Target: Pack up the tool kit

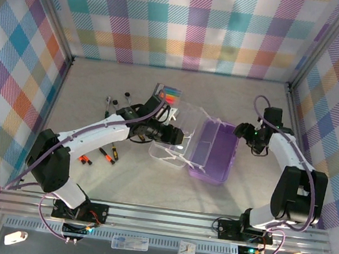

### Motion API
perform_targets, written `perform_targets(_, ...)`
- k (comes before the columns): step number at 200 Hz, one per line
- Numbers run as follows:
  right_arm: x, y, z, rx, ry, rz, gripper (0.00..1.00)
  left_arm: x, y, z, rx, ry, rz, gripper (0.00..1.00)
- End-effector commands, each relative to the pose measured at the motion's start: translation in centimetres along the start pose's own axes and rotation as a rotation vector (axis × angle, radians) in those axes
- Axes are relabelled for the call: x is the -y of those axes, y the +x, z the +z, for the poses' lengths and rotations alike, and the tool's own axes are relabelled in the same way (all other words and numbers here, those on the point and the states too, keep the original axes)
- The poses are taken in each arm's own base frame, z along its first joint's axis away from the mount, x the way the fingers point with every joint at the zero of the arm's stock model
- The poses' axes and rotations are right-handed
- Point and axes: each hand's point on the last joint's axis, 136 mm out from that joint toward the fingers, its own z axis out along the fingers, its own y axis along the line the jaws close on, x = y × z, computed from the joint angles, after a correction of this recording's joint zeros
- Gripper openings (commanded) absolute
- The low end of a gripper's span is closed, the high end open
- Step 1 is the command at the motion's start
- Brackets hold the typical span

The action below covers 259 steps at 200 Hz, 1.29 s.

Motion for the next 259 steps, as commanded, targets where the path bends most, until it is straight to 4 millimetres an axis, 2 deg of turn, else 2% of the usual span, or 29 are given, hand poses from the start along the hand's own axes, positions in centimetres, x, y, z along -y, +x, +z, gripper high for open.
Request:
perform_targets(1, -0.1, 0.8, -2.2, -0.004, 0.011, -0.010, 0.77, 1.5, -1.5, -3.1, 0.058, -0.016, 0.069, 0.59)
perform_targets(16, 0.7, 2.1, -2.9, -0.010, 0.030, 0.009, 0.74, 0.4, -2.3, -4.4, 0.106, -0.089, 0.070, 0.67)
perform_targets(29, 1.0, 3.7, -3.0, -0.021, 0.023, 0.029, 0.69, -1.7, -3.2, -5.5, 0.161, -0.188, 0.032, 0.70)
perform_targets(54, 1.5, 7.1, -2.8, -0.049, 0.015, 0.046, 0.61, -5.7, -4.5, -7.1, 0.255, -0.302, -0.099, 0.70)
perform_targets(86, 0.4, 10.9, -2.5, -0.113, -0.007, -0.020, 0.58, -7.5, -5.1, -7.9, 0.318, -0.318, -0.143, 0.72)
perform_targets(102, 0.6, 12.2, -2.2, -0.139, 0.024, -0.056, 0.58, -8.0, -5.0, -7.9, 0.310, -0.328, -0.146, 0.72)
perform_targets(119, 1.8, 12.5, -1.3, -0.139, 0.069, -0.044, 0.48, -8.2, -4.7, -7.5, 0.301, -0.327, -0.149, 0.72)
perform_targets(137, 2.7, 11.8, -0.7, -0.124, 0.136, -0.040, 0.31, -8.6, -4.4, -7.2, 0.293, -0.328, -0.158, 0.72)
perform_targets(156, 3.1, 9.0, -0.5, -0.052, 0.216, -0.079, 0.29, -8.8, -4.4, -6.8, 0.285, -0.320, -0.162, 0.72)
perform_targets(187, 2.6, 5.3, 1.1, -0.073, 0.319, -0.205, 0.14, -8.6, -4.6, -6.6, 0.268, -0.317, -0.157, 0.72)
perform_targets(208, 2.2, 3.4, 2.1, -0.083, 0.348, -0.291, 0.11, -8.7, -4.7, -6.9, 0.266, -0.329, -0.145, 0.72)
perform_targets(225, 0.5, 1.8, 2.9, -0.068, 0.301, -0.342, 0.11, -9.0, -4.7, -6.8, 0.269, -0.338, -0.143, 0.72)
perform_targets(235, 0.3, 0.9, 3.3, -0.066, 0.310, -0.380, 0.10, -9.1, -4.9, -6.8, 0.267, -0.342, -0.146, 0.72)
perform_targets(259, 0.0, 0.0, 3.2, -0.078, 0.329, -0.457, 0.06, -9.5, -4.9, -6.9, 0.263, -0.358, -0.146, 0.72)
